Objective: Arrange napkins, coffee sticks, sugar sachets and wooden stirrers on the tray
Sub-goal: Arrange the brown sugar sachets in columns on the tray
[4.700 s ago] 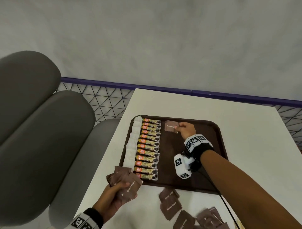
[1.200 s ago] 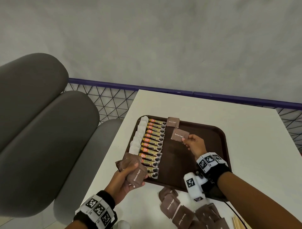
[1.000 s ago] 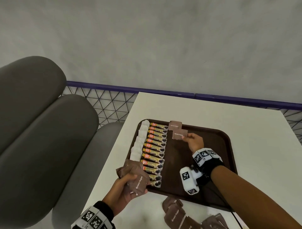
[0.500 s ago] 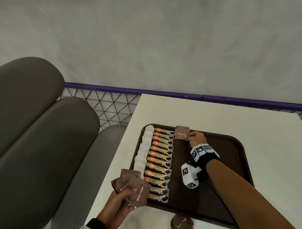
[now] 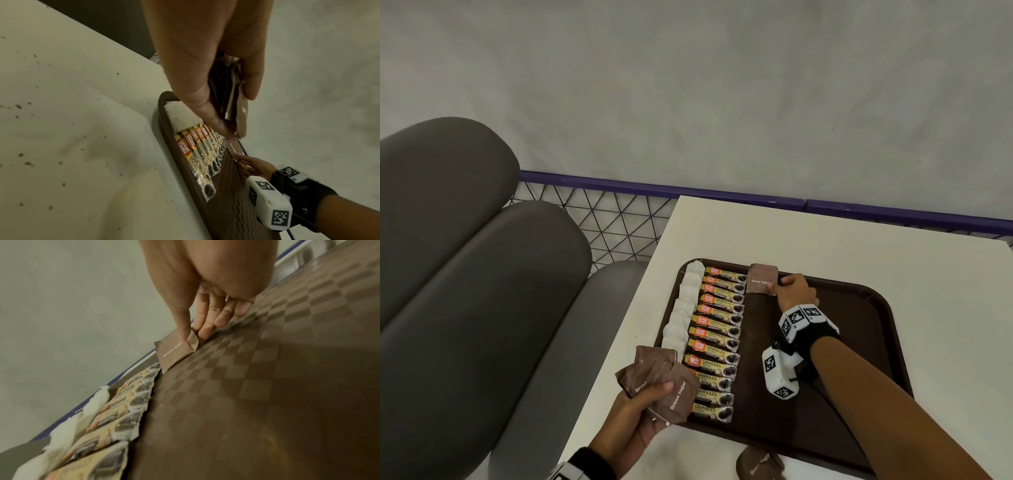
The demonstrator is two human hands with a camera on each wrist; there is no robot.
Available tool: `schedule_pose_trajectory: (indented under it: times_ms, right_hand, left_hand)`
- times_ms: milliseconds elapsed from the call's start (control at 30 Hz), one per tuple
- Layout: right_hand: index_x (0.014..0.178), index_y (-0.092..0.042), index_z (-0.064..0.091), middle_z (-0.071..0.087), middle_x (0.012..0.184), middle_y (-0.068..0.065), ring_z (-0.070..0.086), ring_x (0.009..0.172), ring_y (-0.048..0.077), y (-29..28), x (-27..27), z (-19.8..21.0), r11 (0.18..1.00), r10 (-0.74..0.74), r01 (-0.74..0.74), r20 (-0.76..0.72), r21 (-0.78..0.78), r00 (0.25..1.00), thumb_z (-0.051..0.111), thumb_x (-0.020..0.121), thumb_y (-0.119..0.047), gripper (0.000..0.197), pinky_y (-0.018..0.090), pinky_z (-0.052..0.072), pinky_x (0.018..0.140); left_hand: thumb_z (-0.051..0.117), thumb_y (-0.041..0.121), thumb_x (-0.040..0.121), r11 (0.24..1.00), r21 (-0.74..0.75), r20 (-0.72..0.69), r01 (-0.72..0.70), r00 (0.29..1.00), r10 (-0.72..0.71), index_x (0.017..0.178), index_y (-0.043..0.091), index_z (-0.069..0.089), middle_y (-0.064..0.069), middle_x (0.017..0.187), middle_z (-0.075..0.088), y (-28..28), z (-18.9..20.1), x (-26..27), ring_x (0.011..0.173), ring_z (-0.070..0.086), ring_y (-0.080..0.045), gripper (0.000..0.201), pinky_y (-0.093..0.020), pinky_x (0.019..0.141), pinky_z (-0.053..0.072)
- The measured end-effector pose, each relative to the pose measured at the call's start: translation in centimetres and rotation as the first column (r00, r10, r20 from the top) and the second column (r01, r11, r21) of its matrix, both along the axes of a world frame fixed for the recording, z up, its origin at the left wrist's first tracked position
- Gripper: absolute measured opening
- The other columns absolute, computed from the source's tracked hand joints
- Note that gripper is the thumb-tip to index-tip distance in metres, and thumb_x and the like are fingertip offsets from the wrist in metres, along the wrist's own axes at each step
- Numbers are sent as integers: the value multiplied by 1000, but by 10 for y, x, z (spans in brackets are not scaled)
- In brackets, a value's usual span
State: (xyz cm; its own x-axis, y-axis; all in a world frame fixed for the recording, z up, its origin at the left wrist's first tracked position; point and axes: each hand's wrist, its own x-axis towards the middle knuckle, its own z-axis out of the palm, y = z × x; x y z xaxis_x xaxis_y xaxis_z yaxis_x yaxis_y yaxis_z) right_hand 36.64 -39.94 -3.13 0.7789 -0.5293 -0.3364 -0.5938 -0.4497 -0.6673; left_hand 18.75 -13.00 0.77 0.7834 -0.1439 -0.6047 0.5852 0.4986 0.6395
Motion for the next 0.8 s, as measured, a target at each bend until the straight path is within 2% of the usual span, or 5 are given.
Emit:
schedule_pose_trajectory:
  times_ms: [200, 333, 500, 633, 800]
  right_hand:
    - [96, -17, 56, 61, 85, -1, 48, 106, 24, -5, -34, 8, 992, 126, -119, 167, -50, 978, 66, 82, -30, 22, 38, 34, 94]
    - [78, -26, 53, 58, 76, -4, 57, 93, 24, 0, -67, 9, 955, 232, -278, 326, 102, 917, 68, 80, -16, 18, 35, 47, 85]
    - [91, -18, 59, 58, 85, -6, 52, 78, 3, 27, -118, 40, 736, 477, -590, 364, 333, 800, 63, 85, -20, 7, 6, 41, 65]
    - [103, -20, 58, 58, 85, -5, 54, 75, 4, 48, -141, 57, 534, 639, -682, 291, 499, 713, 64, 84, -19, 20, 11, 43, 59]
    - [111, -2, 59, 59, 83, 3, 53, 67, 6, 48, -145, 59, 514, 590, -651, 321, 559, 741, 63, 84, -6, 27, 14, 43, 55]
  left_hand:
    - [65, 2, 72, 1000, -3, 74, -22, 997, 22, 122, 10, 56, -17, 115, 67, -10, 9, 0, 104, 64, -34, 52, -36, 71, 59]
    - [64, 3, 72, 999, -18, 105, -42, 993, 44, 123, 12, 56, -15, 114, 68, -21, 16, 0, 102, 66, -30, 53, -34, 68, 59]
    - [58, -4, 82, 997, -52, 105, -57, 993, 62, 120, 9, 57, -16, 113, 68, -35, 23, -3, 99, 67, -29, 41, -33, 69, 59]
    - [58, -2, 82, 998, -62, 106, -18, 994, 24, 123, 6, 56, -18, 115, 67, -44, 27, -5, 97, 68, -28, 42, -33, 68, 59]
    - [60, 7, 78, 995, -102, 104, 22, 995, -11, 125, 5, 55, -19, 118, 65, -43, 32, -9, 103, 65, -30, 47, -34, 73, 59]
